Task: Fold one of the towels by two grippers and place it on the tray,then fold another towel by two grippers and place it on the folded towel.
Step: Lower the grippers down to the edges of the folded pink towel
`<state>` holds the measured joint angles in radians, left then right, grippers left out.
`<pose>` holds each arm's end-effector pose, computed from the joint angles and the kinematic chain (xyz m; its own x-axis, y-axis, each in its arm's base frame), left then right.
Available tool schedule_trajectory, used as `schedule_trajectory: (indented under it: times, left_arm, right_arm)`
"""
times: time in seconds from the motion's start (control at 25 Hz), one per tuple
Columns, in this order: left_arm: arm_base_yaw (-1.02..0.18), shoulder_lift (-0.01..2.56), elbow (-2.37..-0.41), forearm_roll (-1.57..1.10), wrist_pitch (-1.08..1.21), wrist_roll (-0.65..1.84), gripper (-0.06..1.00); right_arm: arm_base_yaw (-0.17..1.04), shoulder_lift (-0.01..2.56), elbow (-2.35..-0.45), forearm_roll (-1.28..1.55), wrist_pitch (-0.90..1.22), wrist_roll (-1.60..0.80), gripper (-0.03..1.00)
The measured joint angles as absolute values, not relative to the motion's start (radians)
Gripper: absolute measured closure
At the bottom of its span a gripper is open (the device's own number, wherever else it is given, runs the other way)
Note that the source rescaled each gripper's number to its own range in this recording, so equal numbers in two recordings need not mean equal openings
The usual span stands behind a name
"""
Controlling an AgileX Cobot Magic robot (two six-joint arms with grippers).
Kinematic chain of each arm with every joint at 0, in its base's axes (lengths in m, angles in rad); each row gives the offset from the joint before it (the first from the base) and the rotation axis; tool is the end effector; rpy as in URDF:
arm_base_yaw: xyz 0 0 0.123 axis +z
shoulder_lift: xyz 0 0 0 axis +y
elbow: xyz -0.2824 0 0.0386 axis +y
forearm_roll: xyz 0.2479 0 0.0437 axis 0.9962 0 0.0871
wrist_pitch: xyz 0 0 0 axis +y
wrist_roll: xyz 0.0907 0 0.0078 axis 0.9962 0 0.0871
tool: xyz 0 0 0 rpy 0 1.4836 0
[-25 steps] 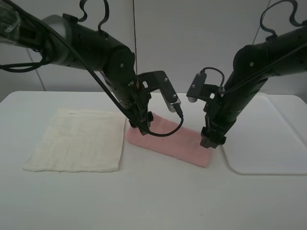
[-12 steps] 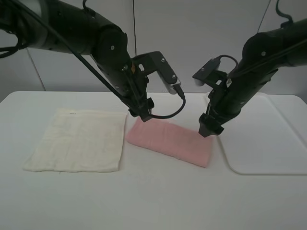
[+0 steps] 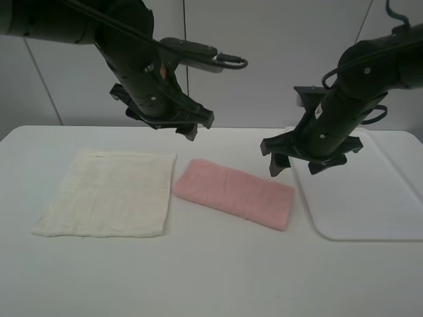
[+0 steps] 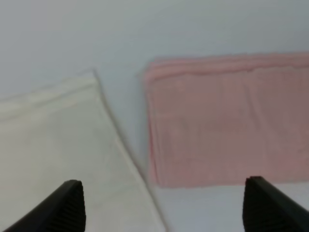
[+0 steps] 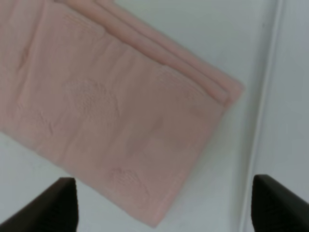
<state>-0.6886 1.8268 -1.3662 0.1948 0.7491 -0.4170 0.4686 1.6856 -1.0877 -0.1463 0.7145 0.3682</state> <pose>0.3089 -0.2386 0.2344 -0.8249 0.3321 -0.4575 0.3761 0.9266 -0.0055 0.2994 0.1418 0.2106 -0.9172 -0.1803 -0.3553 -0.1932 0.9812 0.0007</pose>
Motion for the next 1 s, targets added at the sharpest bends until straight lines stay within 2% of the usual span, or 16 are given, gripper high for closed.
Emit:
schedule_trajectory:
  times: [0.16,0.36,0.44,0.56,0.64,1.0]
  left_arm:
    - [-0.645,1.878,-1.366,0.195,0.747,-0.409,0.13]
    - [-0.633,1.909,-1.366,0.196,0.727,-0.357,0.13]
    - [-0.633,1.919,-1.37,0.196,0.724,-0.344,0.12]
    - [-0.633,1.933,-1.37,0.198,0.725,-0.323,0.0]
    - [-0.633,1.933,-1.37,0.214,0.74,-0.323,-0.04]
    - [-0.633,1.933,-1.374,0.278,0.79,-0.323,-0.06]
  right_arm:
    - [0.469,1.686,-1.088,-0.146,0.703,0.382,0.21]
    - [0.469,1.687,-1.088,-0.146,0.681,0.385,0.05]
    - [0.469,1.687,-1.088,-0.146,0.681,0.385,0.02]
    - [0.469,1.687,-1.088,-0.146,0.681,0.385,0.01]
    - [0.469,1.687,-1.088,-0.146,0.681,0.385,0.02]
    - [0.469,1.687,-1.088,-0.144,0.681,0.385,0.02]
